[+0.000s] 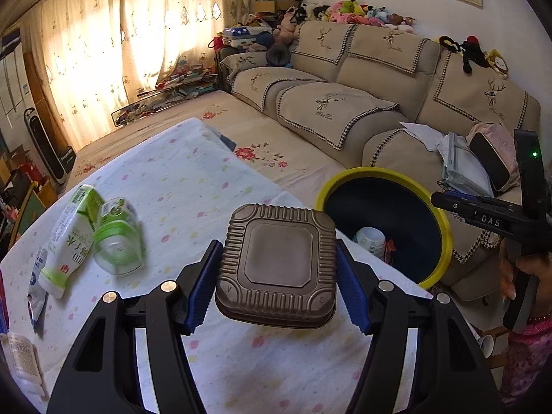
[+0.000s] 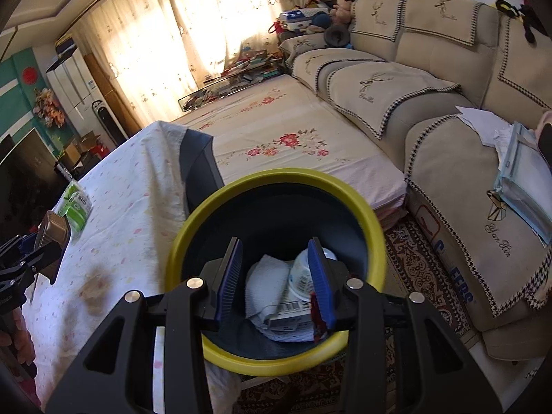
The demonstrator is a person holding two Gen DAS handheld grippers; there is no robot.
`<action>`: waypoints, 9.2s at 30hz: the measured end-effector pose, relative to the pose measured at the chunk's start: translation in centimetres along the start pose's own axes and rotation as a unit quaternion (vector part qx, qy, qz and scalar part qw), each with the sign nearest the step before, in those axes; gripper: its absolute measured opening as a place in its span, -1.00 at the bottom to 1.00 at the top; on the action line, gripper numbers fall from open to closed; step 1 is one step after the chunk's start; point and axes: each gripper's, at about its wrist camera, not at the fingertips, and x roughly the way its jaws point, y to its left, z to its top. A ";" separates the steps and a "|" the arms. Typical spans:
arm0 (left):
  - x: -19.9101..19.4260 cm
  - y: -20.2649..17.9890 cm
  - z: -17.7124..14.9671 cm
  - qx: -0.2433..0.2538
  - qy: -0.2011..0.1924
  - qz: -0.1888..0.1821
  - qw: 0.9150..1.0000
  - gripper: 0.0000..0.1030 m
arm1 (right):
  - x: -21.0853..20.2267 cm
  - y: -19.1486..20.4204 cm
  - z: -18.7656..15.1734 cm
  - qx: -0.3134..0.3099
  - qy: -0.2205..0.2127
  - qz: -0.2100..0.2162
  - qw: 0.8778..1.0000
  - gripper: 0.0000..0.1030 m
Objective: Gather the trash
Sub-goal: 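Carry the brown tray over the bin and open the left tool, then grasp the green-capped clear jar with the right tool, then carry the green-capped jar over the bin and open the right tool, then grasp the white supplement bottle with the left tool, then carry the supplement bottle over the bin and open the left tool, then move the open right tool over the bed toward the coconut water bottle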
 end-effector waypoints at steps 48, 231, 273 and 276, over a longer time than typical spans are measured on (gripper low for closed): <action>-7.6 15.8 -11.5 -0.163 -0.043 0.124 0.978 0.71 | 1.8 10.2 -0.1 -0.091 0.038 0.048 0.994 -0.17; 4.8 -7.0 2.9 -0.028 0.044 -0.054 0.997 -0.06 | -3.6 -2.0 -1.9 -0.004 -0.097 -0.081 0.992 0.23; -10.1 20.8 -14.4 -0.236 -0.037 0.167 0.957 0.59 | -0.4 18.5 -1.4 -0.167 -0.043 0.048 0.984 0.23; -11.2 23.2 -16.8 -0.260 -0.033 0.186 0.947 0.59 | 0.4 22.2 -1.3 -0.191 -0.033 0.070 0.978 0.23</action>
